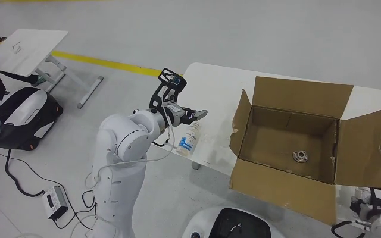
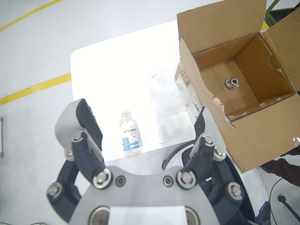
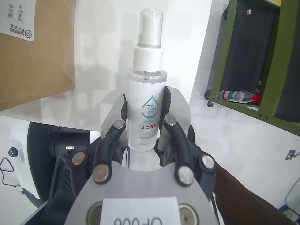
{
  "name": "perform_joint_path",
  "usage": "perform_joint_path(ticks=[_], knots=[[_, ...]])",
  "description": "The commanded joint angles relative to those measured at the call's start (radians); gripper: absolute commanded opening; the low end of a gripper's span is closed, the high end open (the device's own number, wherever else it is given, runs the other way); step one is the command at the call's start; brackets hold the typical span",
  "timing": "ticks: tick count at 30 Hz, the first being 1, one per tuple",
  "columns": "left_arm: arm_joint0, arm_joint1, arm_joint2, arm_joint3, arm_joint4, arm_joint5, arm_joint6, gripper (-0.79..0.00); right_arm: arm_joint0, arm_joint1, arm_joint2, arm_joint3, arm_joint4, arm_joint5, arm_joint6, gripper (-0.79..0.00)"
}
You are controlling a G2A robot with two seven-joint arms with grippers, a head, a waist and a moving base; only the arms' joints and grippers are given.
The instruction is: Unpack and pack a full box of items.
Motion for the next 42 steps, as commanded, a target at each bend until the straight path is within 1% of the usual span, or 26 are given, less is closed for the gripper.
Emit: perform_joint_path(ticks=[1,15,16,17,18,20,23,24,26,28,31,34,36,38,40,42], knots=[[0.0,0.0,0.0,0.0,0.0,0.0,0.0,0.0,0.008,0.001,-0.008,0.015,-0.004,-0.004,0.007,-0.785],[0.0,0.0,0.0,0.0,0.0,0.0,0.0,0.0,0.045,0.007,-0.045,0.071,-0.022,0.01,0.033,-0.779],[0.0,0.0,0.0,0.0,0.0,0.0,0.0,0.0,0.047,0.008,-0.047,0.072,-0.024,0.011,0.035,-0.6],[0.0,0.0,0.0,0.0,0.0,0.0,0.0,0.0,0.049,0.008,-0.048,0.074,-0.023,0.013,0.037,-0.625],[0.0,0.0,0.0,0.0,0.0,0.0,0.0,0.0,0.05,0.008,-0.049,0.074,-0.023,0.013,0.039,-0.631],[0.0,0.0,0.0,0.0,0.0,0.0,0.0,0.0,0.051,0.009,-0.05,0.078,-0.018,0.017,0.039,-0.61],[0.0,0.0,0.0,0.0,0.0,0.0,0.0,0.0,0.052,0.01,-0.052,0.085,-0.018,0.024,0.037,-0.619],[0.0,0.0,0.0,0.0,0.0,0.0,0.0,0.0,0.051,0.01,-0.053,0.085,-0.018,0.025,0.036,-0.597],[0.0,0.0,0.0,0.0,0.0,0.0,0.0,0.0,0.05,0.011,-0.055,0.079,-0.018,0.03,0.038,-0.443],[0.0,0.0,0.0,0.0,0.0,0.0,0.0,0.0,0.049,0.011,-0.055,0.074,-0.018,0.034,0.039,-0.369],[0.0,0.0,0.0,0.0,0.0,0.0,0.0,0.0,0.048,0.012,-0.056,0.07,-0.016,0.04,0.037,-0.182],[0.0,0.0,0.0,0.0,0.0,0.0,0.0,0.0,0.046,0.013,-0.056,0.067,-0.015,0.043,0.039,-0.182],[0.0,0.0,0.0,0.0,0.0,0.0,0.0,0.0,0.045,0.014,-0.055,0.068,-0.013,0.045,0.037,-0.197],[0.0,0.0,0.0,0.0,0.0,0.0,0.0,0.0,0.041,0.015,-0.052,0.057,-0.008,0.048,0.036,-0.188],[0.0,0.0,0.0,0.0,0.0,0.0,0.0,0.0,0.034,0.015,-0.04,0.022,0.016,0.062,0.024,-0.182],[0.0,0.0,0.0,0.0,0.0,0.0,0.0,0.0,0.018,0.015,-0.02,-0.045,0.044,0.067,0.019,-0.166]])
